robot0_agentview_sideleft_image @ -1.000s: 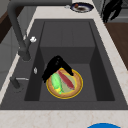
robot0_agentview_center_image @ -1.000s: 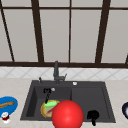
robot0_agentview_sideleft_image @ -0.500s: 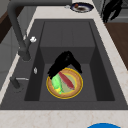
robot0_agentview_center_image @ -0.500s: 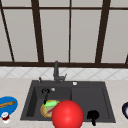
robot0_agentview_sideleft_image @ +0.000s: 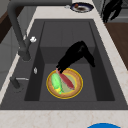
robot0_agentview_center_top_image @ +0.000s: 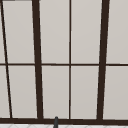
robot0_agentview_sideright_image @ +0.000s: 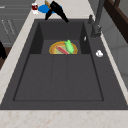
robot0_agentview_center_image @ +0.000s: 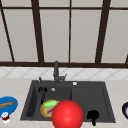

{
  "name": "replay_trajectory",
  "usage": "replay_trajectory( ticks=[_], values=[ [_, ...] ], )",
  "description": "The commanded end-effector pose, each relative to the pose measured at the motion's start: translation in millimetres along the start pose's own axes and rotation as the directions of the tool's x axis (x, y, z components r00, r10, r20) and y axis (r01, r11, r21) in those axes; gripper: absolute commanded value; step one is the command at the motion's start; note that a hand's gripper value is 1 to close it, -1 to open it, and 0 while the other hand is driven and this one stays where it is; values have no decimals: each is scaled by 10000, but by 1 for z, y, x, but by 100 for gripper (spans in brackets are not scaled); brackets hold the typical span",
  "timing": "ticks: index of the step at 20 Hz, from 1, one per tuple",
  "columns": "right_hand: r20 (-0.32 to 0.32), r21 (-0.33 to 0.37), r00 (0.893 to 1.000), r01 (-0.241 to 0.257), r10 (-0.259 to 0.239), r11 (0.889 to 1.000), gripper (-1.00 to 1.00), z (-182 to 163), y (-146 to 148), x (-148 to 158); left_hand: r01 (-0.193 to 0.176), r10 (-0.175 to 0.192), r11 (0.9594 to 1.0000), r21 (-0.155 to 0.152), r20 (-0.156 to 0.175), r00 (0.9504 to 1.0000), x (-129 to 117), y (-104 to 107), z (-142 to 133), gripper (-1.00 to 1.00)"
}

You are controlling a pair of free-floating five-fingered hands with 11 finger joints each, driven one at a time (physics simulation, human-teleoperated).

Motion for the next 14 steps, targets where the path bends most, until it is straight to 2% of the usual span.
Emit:
replay_trajectory(
  ticks=[1, 11, 14],
  values=[
    [0, 0, 10000, 0, 0, 10000, 0, 0, 0, 0, 368, -368, 9993, 78, -72, 9993, 31, 4, 9, -100],
    [0, 0, 10000, 0, 0, 10000, 0, 0, 0, 0, 696, -696, 9975, 73, -116, 9975, 109, -7, 17, -100],
    [0, 0, 10000, 0, 0, 10000, 0, 0, 0, 0, 1051, -1051, 9944, 90, -67, 9944, 125, -18, 18, -100]
  ],
)
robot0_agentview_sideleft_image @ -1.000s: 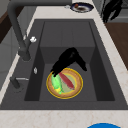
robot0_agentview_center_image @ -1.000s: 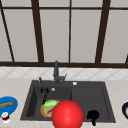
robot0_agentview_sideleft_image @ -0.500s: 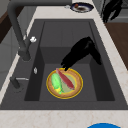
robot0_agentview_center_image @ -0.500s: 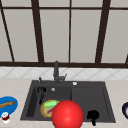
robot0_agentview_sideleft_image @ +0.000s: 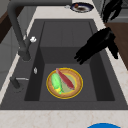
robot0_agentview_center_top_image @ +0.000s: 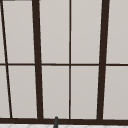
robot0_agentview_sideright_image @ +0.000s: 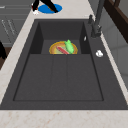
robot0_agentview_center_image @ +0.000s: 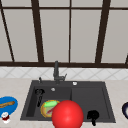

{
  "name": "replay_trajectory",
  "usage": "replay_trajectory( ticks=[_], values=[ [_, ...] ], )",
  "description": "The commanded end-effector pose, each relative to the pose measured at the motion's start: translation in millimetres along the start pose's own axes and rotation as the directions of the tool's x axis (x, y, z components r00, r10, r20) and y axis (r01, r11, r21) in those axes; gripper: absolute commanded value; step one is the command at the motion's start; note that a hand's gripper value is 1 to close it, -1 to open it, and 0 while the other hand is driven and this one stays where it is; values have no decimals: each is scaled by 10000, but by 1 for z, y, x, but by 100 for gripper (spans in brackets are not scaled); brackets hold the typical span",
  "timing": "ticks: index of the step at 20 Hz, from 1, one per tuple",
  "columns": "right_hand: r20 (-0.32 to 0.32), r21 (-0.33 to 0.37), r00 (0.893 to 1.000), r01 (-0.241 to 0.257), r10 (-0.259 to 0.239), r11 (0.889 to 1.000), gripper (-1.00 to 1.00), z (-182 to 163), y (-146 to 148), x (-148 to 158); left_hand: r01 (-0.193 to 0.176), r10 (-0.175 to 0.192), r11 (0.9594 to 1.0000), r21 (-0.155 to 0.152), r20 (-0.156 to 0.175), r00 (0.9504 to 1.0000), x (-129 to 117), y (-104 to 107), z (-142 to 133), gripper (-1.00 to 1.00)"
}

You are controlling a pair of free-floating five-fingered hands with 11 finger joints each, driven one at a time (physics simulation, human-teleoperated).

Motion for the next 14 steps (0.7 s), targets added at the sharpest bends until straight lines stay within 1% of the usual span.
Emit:
replay_trajectory(
  ticks=[1, 6, 8, 11, 14],
  values=[
    [0, 0, 10000, 0, 0, 10000, 0, 0, 0, 0, 817, -817, 9965, 148, 33, 9966, 23, -14, -1, -100],
    [0, 0, 10000, 0, 0, 10000, 0, 0, 0, 0, 1181, -1180, 9927, 236, -35, 9930, 49, -34, -11, -100],
    [0, 0, 10000, 0, 0, 10000, 0, 0, 0, 0, 1376, -1375, 9902, 248, -21, 9905, 59, -42, -15, -100],
    [0, 0, 10000, 0, 0, 10000, 0, 0, 0, 0, 1574, -1574, 9872, 259, -14, 9875, 75, -55, -20, -100],
    [0, 0, 10000, 0, 0, 10000, 0, 0, 0, 0, 1816, -1819, 9829, 299, 51, 9833, 91, -68, -24, -100]
  ],
)
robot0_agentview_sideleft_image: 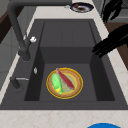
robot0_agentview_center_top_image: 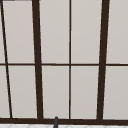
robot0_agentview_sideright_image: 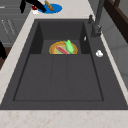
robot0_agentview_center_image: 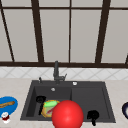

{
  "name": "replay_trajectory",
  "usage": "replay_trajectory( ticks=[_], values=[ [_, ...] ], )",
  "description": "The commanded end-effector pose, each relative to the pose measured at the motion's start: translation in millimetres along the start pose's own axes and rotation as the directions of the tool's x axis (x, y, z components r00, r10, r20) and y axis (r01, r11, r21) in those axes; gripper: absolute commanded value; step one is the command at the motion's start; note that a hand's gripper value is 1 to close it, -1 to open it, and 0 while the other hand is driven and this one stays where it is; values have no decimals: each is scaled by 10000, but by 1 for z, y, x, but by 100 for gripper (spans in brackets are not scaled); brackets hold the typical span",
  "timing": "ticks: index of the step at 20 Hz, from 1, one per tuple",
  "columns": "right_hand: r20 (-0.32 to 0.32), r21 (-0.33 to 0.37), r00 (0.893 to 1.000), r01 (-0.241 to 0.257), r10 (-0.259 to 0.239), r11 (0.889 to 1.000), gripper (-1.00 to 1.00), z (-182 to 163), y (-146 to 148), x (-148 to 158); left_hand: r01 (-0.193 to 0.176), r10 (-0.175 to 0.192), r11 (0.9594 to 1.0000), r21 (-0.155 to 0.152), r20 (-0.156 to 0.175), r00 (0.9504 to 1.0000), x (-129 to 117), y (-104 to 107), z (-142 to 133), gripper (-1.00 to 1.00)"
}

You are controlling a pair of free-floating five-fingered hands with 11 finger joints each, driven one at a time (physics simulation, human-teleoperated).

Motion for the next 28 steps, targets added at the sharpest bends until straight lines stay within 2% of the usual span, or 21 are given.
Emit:
replay_trajectory(
  ticks=[1, 5, 10, 14, 17, 19, 20, 21, 22, 23, 24, 28],
  values=[
    [0, 0, 10000, 0, 0, 10000, 0, 0, 0, 0, 805, -807, 9965, 242, 77, 9967, 23, -14, -4, -100],
    [0, 0, 10000, 0, 0, 10000, 0, 0, 0, 0, 1279, -1283, 9913, 324, 105, 9917, 47, -29, -6, -100],
    [0, 0, 10000, 0, 0, 10000, 0, 0, 0, 0, 1389, -1390, 9902, 173, 47, 9903, 82, -51, -6, -100],
    [0, 0, 10000, 0, 0, 10000, 0, 0, 0, 0, 1070, -1070, 9942, 127, 25, 9943, 106, -75, -8, -100],
    [0, 0, 10000, 0, 0, 10000, 0, 0, 0, 0, 1039, -1039, 9945, 133, 9, 9946, 124, -90, -9, -100],
    [0, 0, 10000, 0, 0, 10000, 0, 0, 0, 0, 952, -951, 9953, 175, -75, 9954, 124, -87, -7, -100],
    [0, 0, 10000, 0, 0, 10000, 0, 0, 0, 0, 933, -933, 9956, 112, 51, 9956, 117, -83, -8, -100],
    [0, 0, 10000, 0, 0, 10000, 0, 0, 0, 0, 907, -907, 9959, 27, 58, 9959, 120, -85, -7, -100],
    [0, 0, 10000, 0, 0, 10000, 0, 0, 0, 0, 899, -900, 9959, 111, 48, 9959, 119, -85, -7, -100],
    [158, -47, 9998, -115, 116, 9999, -100, 0, 0, 0, 898, -899, 9959, 108, 51, 9959, 119, -85, -7, 0],
    [198, -146, 9997, -125, 128, 9998, -100, 0, 0, 0, 947, -947, 9955, -5, 112, 9954, 119, -85, -7, 0],
    [375, 15, 9990, -229, 228, 9997, -100, 2, 1, 1, 1113, -1113, 9938, 61, 70, 9938, 119, -85, -8, 0]
  ],
)
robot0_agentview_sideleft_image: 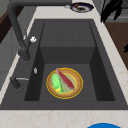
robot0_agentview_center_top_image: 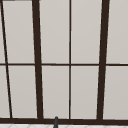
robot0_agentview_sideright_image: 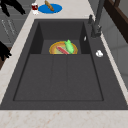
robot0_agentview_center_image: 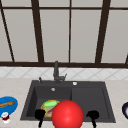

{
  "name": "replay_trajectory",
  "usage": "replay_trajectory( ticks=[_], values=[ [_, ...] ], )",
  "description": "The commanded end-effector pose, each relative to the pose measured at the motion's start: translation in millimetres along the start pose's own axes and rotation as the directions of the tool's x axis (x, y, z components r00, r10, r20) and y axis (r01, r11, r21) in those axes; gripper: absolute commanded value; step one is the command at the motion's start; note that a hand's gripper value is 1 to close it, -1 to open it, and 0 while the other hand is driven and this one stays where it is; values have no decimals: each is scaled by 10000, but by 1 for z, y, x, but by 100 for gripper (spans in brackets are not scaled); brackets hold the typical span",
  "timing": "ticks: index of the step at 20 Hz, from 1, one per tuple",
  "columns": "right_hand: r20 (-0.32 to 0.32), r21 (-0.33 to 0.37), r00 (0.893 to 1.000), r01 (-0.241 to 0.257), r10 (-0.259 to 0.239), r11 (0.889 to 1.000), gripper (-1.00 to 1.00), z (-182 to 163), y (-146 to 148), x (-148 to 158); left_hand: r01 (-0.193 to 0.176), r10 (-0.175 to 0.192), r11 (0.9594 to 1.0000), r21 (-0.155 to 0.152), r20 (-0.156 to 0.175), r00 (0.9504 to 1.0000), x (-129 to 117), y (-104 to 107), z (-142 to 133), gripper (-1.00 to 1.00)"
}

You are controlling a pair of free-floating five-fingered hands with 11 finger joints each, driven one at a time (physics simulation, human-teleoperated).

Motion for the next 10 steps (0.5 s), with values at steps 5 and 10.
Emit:
replay_trajectory(
  ticks=[5, 10],
  values=[
    [399, -181, 9983, -408, 415, 9990, -100, -1, -2, 10, 97, -97, 9999, 44, -31, 9999, 0, 0, 0, 0],
    [611, -1169, 9953, -670, 745, 9909, -100, -3, -3, 13, 168, -168, 9998, 84, -60, 9998, -1, 0, 0, 0]
  ],
)
